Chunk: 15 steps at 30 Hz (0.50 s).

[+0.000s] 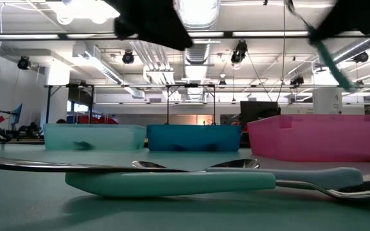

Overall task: Sort silverware by color (type)
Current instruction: Put the green spoon into the blue bin

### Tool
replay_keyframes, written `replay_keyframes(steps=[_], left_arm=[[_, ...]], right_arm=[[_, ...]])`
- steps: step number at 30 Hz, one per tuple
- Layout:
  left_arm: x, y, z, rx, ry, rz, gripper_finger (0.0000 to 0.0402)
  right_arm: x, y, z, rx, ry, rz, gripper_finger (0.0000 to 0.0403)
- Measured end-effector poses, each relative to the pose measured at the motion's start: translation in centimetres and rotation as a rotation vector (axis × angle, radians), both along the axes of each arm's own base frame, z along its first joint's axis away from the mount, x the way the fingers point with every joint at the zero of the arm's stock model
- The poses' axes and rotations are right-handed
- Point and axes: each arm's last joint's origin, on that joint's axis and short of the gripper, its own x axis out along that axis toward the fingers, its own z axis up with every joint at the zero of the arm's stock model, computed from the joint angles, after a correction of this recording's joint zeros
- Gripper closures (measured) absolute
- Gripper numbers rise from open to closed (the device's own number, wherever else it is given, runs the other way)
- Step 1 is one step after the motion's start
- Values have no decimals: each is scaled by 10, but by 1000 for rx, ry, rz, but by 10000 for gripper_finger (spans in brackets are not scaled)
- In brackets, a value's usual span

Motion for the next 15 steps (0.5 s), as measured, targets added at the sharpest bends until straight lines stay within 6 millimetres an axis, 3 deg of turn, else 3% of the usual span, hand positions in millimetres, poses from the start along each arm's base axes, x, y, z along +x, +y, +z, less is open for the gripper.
replay_keyframes(steps=[6,15], left_arm=[[35,-10,-13,112,-182,-62,314],[51,-6,12,232,-505,-31,314]], right_arm=[[10,-8,29,-226,-219,-2,369],[28,-7,46,-370,-274,28,369]])
